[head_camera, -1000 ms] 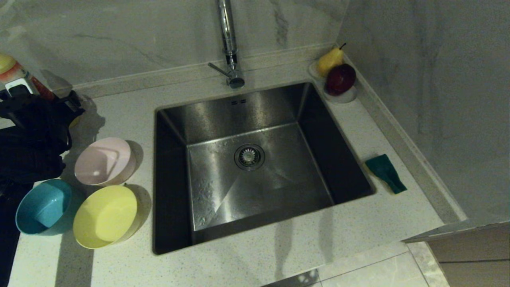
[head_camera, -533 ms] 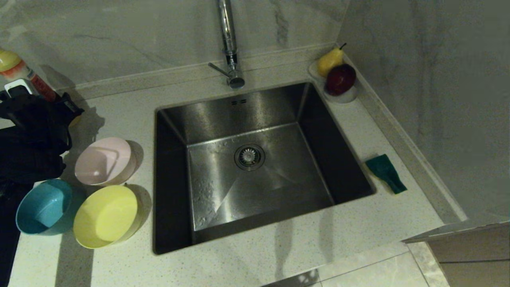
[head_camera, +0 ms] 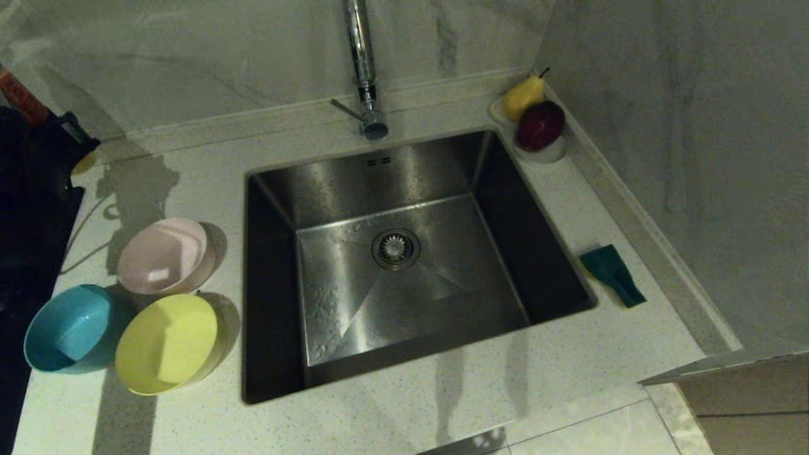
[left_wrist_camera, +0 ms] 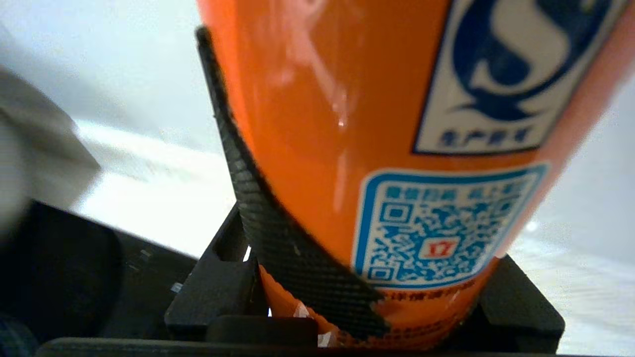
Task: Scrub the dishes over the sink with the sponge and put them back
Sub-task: Grab the dish soap
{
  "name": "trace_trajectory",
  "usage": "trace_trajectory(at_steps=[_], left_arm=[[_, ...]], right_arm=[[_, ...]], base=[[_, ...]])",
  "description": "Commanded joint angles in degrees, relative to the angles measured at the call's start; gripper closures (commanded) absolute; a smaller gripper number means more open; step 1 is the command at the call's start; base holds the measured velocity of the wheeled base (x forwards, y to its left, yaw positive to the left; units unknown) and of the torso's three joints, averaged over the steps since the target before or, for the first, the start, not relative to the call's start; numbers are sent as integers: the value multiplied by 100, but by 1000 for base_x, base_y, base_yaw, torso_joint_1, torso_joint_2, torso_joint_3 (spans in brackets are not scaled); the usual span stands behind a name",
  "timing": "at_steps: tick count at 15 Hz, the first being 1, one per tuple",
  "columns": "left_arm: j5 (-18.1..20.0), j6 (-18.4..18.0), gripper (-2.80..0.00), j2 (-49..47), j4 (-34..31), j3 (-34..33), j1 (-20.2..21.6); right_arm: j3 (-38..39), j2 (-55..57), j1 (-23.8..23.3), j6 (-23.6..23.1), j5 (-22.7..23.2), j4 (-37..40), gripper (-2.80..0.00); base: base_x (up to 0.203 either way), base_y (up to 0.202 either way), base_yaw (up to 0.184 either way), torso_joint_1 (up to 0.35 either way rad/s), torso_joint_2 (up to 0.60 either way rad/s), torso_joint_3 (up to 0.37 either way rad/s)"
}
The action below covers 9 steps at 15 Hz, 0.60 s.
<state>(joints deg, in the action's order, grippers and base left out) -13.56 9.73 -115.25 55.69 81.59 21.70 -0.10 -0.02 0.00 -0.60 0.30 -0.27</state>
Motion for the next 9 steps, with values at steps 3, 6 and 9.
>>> trace_trajectory(at_steps=[3, 6, 9], left_arm=[[-15, 14, 0, 2053, -1104, -609, -77], [-4, -31, 0, 3276, -2278, -958, -327], [38, -132, 0, 4463, -4162, -1116, -1197]], right_arm=[[1, 2, 0, -2, 5, 1, 0], [1, 2, 0, -2, 5, 1, 0], [1, 2, 0, -2, 5, 1, 0]], base=[[0, 0, 0, 0, 0, 0], [0, 0, 0, 0, 0, 0], [0, 0, 0, 0, 0, 0]])
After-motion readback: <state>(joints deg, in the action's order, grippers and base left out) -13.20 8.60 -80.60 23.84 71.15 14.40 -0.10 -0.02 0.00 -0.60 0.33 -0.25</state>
